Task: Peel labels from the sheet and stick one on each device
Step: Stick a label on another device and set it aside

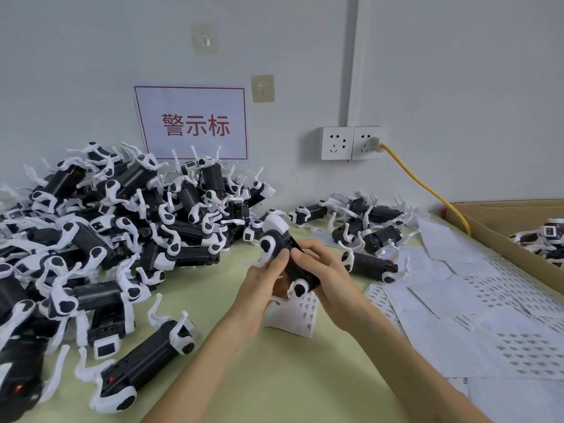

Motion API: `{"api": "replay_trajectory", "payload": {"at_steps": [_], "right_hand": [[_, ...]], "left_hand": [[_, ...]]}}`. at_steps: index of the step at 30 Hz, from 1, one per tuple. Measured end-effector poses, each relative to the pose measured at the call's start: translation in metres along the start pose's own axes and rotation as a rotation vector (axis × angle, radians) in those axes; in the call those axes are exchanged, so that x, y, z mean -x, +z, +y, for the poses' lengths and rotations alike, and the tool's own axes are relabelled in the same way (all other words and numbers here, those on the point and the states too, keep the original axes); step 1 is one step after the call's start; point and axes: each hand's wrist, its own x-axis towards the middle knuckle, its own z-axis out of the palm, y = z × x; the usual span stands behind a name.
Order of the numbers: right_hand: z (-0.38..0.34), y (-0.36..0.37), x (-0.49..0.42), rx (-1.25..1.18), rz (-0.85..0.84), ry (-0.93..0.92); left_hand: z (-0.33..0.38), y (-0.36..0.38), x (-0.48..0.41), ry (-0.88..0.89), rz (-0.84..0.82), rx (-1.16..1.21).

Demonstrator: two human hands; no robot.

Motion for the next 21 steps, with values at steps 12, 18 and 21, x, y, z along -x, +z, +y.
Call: {"api": "replay_trajectory", "payload": {"at_steps": [12, 18, 21], "right_hand": [[-0.004, -0.014, -0.005, -0.091, 0.025, 0.12], [-0.001, -0.011, -0.008, -0.053, 0.021, 0.029], [-0.001, -0.006, -0.006, 0.044, -0.013, 0.011]], "left_hand": [[-0.002, 0.003, 0.004, -0.033, -0.198, 0.086], [-0.001, 0.002, 0.003, -0.067, -0.13, 0.272], [0.001, -0.003, 0.0, -0.038, -0.016, 0.322]]}}
